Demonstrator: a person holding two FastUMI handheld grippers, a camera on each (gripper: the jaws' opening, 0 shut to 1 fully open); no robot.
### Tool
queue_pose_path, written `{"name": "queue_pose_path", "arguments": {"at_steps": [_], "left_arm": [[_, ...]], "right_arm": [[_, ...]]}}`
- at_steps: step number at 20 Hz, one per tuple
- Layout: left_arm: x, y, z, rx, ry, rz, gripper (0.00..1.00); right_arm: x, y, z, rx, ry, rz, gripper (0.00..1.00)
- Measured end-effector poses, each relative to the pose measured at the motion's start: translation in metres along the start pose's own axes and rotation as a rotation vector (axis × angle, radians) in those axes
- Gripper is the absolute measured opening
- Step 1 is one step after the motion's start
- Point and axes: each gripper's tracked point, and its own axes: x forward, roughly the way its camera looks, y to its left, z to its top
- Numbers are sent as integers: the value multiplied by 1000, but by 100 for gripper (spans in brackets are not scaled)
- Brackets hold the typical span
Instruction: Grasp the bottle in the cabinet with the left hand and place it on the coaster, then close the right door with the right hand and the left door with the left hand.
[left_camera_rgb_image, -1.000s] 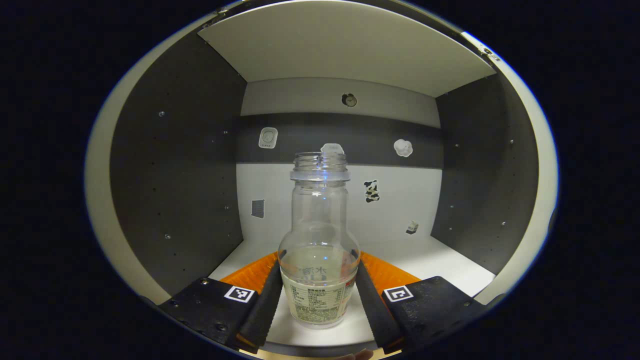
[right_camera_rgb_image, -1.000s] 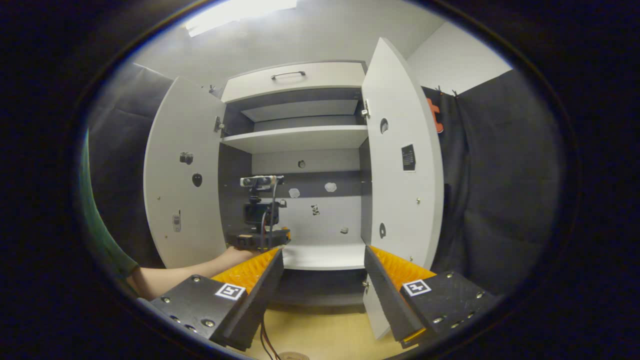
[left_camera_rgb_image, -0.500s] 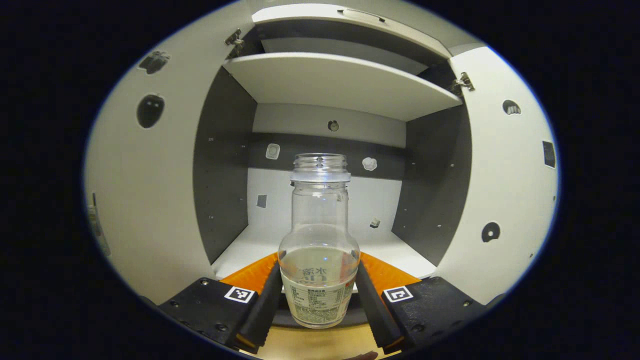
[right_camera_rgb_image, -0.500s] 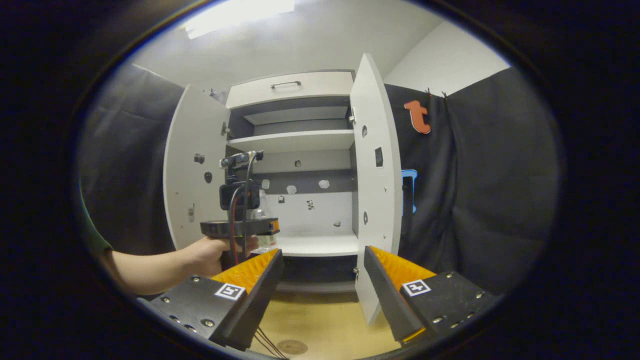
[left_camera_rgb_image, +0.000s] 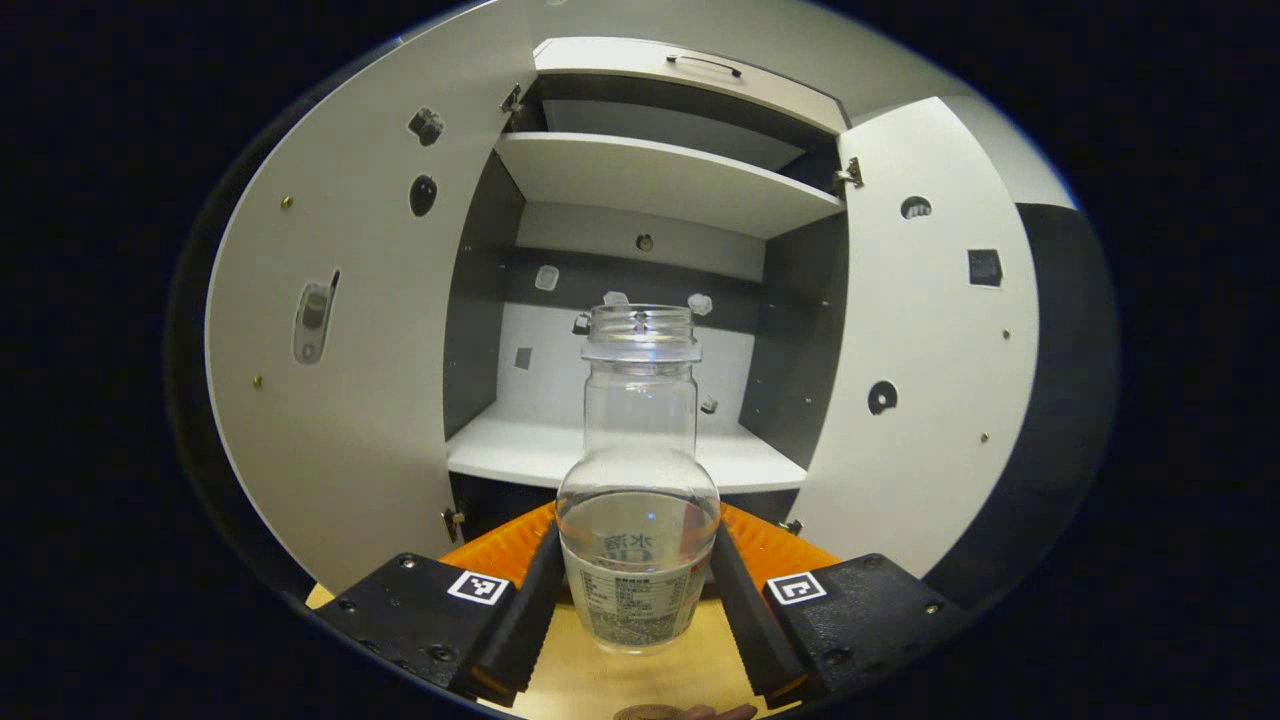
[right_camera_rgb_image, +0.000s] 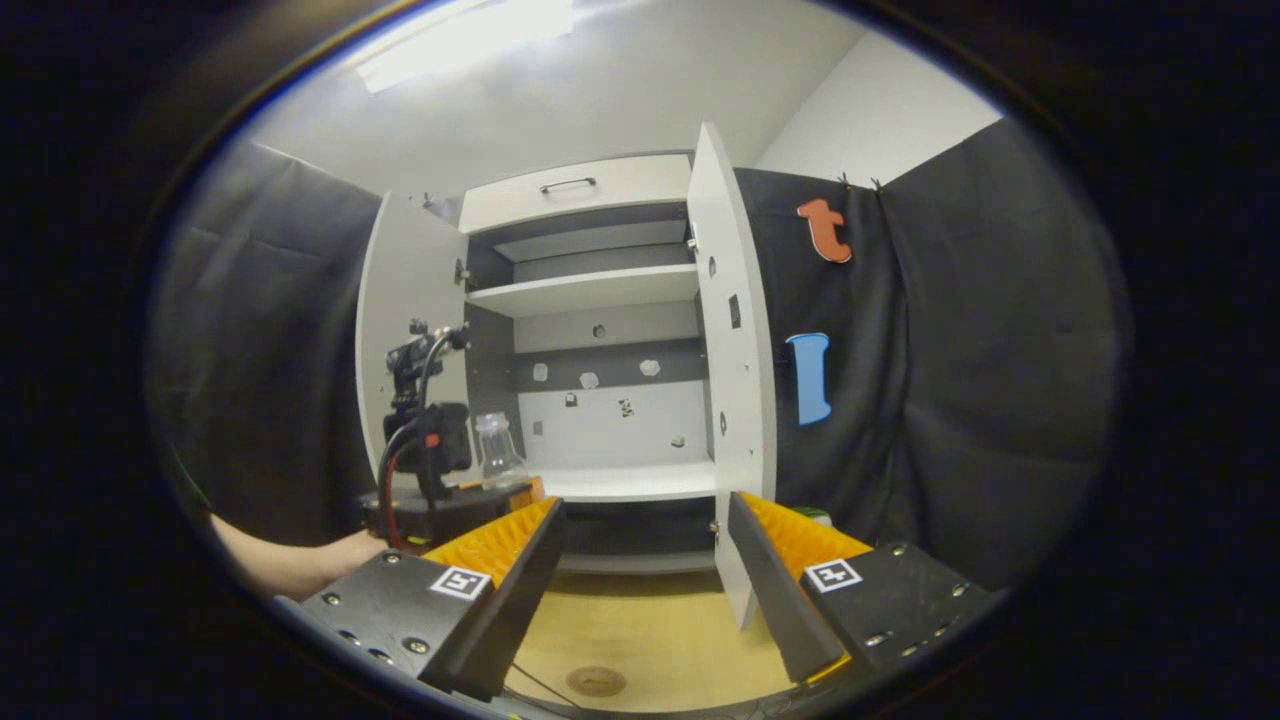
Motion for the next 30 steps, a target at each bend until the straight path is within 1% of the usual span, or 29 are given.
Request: {"name": "queue_pose_path", "arguments": {"at_steps": [5, 8, 10, 14, 17, 19, 21, 23, 26, 28, 29, 30], "left_arm": [[-14, -8, -66, 55, -17, -27, 79], [-15, -14, -117, 131, 18, -60, 79], [-17, -19, -146, 130, 34, -103, 79], [-25, -39, -209, 127, 78, -228, 79], [-33, -43, -249, 167, 83, -282, 79], [-35, -42, -269, 185, 86, -298, 79], [-39, -43, -285, 167, 91, -324, 79], [-42, -43, -299, 148, 109, -341, 79], [-50, -41, -305, 162, 96, -362, 80], [-51, -39, -317, 141, 116, -371, 79], [-53, -37, -324, 135, 130, -372, 79], [-54, -34, -326, 129, 128, -364, 80]], "right_arm": [[12, -13, 0, -10, -8, -28, 99], [24, -22, -5, -19, -7, -55, 99], [28, -28, -9, -21, 3, -81, 99], [41, -36, -20, -24, 3, -100, 98], [52, -35, -32, -11, 6, -86, 99], [58, -27, -44, 33, 21, -58, 98], [65, -19, -56, 70, 44, -41, 99], [71, -15, -71, 66, 73, -42, 99], [77, -11, -90, 40, 126, -51, 99], [78, -9, -99, 36, 148, -55, 99], [78, -7, -101, 37, 152, -57, 94], [76, -7, -103, 36, 152, -56, 94]]}}
